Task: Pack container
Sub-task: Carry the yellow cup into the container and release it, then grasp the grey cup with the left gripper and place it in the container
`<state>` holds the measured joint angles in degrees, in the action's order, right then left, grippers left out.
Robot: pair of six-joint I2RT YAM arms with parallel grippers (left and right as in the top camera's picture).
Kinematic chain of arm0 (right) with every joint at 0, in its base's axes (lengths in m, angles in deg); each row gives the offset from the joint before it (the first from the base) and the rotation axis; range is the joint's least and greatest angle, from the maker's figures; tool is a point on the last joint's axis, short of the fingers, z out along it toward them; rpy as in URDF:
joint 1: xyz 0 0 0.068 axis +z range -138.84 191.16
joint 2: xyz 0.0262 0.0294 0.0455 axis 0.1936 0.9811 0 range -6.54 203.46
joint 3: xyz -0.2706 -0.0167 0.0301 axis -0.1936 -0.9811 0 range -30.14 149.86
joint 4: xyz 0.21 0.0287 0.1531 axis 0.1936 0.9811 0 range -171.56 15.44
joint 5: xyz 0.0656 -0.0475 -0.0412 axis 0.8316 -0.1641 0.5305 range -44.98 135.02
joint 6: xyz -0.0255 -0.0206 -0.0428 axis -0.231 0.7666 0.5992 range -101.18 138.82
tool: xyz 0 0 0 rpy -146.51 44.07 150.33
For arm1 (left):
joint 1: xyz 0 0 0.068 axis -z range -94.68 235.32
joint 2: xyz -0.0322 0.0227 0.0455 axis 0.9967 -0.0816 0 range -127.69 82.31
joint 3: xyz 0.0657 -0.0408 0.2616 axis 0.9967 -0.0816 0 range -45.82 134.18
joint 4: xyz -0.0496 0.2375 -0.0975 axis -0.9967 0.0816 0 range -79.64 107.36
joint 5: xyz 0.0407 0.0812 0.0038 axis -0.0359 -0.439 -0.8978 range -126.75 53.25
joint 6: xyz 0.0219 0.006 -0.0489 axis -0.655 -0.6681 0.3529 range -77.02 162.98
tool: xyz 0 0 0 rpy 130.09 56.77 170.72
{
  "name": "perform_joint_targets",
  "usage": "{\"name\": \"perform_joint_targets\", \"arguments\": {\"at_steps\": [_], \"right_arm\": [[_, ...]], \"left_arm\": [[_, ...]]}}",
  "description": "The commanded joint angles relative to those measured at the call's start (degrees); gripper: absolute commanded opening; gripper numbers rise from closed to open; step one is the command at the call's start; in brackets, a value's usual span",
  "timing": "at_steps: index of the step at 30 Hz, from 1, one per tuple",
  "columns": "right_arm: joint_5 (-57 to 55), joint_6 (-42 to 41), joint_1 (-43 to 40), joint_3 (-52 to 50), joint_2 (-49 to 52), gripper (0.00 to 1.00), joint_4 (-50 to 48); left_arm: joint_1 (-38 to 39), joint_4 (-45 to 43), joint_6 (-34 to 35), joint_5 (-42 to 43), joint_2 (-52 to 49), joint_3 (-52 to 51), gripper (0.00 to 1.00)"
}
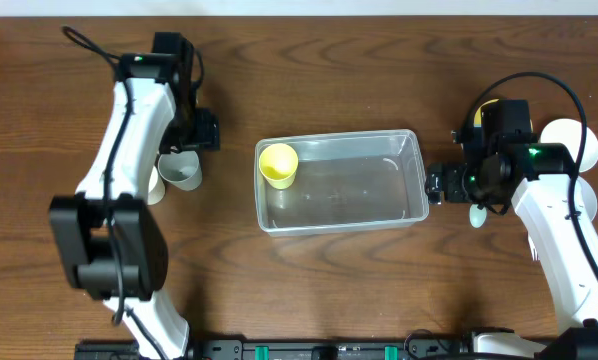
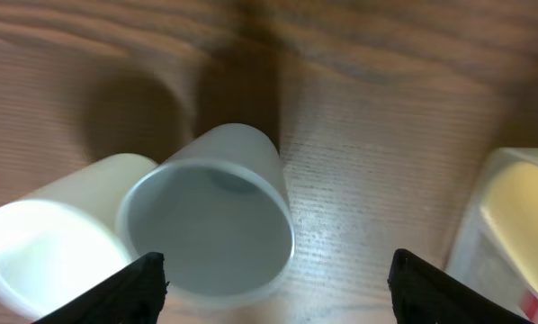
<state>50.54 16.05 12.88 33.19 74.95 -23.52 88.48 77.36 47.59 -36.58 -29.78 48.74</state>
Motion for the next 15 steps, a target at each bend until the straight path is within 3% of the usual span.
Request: {"name": "perform_joint_targets", "arguments": {"at_steps": [1, 8, 13, 15], "right_arm": [[-0.3, -0.6, 0.2, 1.0, 0.3, 0.99, 0.1], [-0.6, -0.6, 0.2, 1.0, 0.3, 0.99, 0.1], [-0.6, -0.6, 0.2, 1.0, 0.3, 0.99, 0.1], [-0.8, -0.6, 0.2, 1.0, 0.3, 0.99, 0.1]], "left_arm": [[-0.1, 0.2, 0.4, 0.9, -4.9, -0.2, 0.73], [-0.1, 0.4, 0.4, 0.9, -9.0, -0.2, 0.22], [-0.1, 1.0, 0.4, 0.9, -8.9, -0.2, 0.06], [0.0, 1.5, 0.4, 0.9, -8.8, -0.2, 0.06]]}}
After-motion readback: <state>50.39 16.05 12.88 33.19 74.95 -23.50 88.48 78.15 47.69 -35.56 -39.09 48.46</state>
